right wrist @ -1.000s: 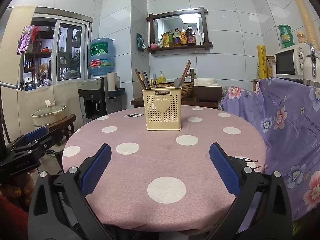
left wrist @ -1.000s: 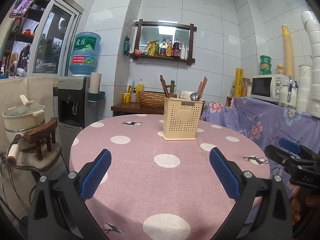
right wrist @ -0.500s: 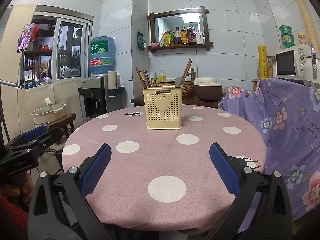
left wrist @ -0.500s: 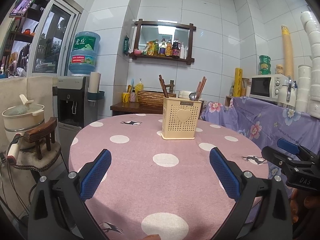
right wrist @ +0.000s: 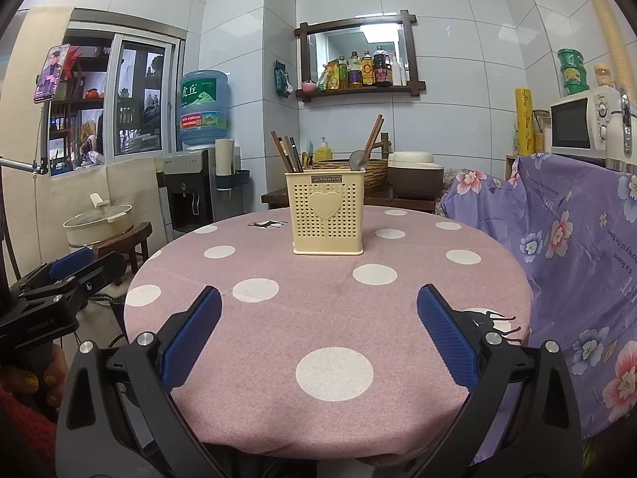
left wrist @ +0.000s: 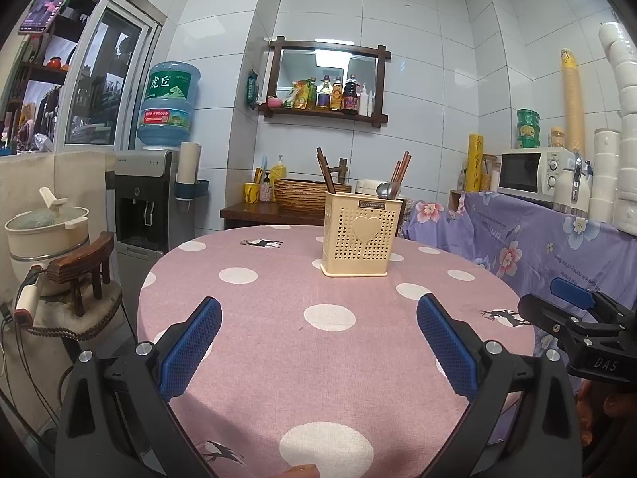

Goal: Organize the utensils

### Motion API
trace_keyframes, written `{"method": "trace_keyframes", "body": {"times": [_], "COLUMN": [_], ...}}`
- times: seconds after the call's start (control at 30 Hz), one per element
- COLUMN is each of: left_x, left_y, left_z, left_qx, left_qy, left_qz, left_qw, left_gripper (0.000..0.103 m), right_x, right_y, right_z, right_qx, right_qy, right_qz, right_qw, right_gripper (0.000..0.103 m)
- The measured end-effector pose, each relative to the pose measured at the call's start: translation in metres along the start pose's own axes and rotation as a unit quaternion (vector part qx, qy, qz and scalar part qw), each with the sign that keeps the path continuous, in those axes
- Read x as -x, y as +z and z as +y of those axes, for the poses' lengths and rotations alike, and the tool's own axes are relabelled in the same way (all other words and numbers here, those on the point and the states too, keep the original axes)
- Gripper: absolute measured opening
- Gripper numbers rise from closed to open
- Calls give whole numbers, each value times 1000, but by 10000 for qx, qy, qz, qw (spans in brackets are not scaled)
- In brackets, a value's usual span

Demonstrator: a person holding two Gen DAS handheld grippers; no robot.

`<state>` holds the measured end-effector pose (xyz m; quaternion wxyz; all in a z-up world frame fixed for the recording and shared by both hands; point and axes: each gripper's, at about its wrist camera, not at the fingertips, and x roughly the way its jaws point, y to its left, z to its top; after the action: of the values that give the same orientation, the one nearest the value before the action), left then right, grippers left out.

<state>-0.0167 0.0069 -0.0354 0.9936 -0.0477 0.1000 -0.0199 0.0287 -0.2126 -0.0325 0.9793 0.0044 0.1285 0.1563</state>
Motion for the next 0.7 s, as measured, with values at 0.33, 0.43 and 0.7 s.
{"method": "trace_keyframes", "body": {"times": [0.33, 0.43, 0.7], "left_x": [0, 1, 1], "left_y": [-1, -3, -2], "left_z": [0, 1, 2], "left_qx": [15, 31, 58], "left_qy": [-52, -2, 5], "left_qz": [12, -54, 8], "left_qw": [10000, 10000, 10000], "left_gripper": [98, 98, 98], "right_x": [0, 0, -1], "right_y": [-1, -1, -2], "right_z": [0, 0, 0], "right_qx": [11, 8, 7], "right_qy": [18, 19, 24], "right_qz": [29, 29, 49], "right_qw": [10000, 10000, 10000], "right_gripper": [97, 97, 97]}}
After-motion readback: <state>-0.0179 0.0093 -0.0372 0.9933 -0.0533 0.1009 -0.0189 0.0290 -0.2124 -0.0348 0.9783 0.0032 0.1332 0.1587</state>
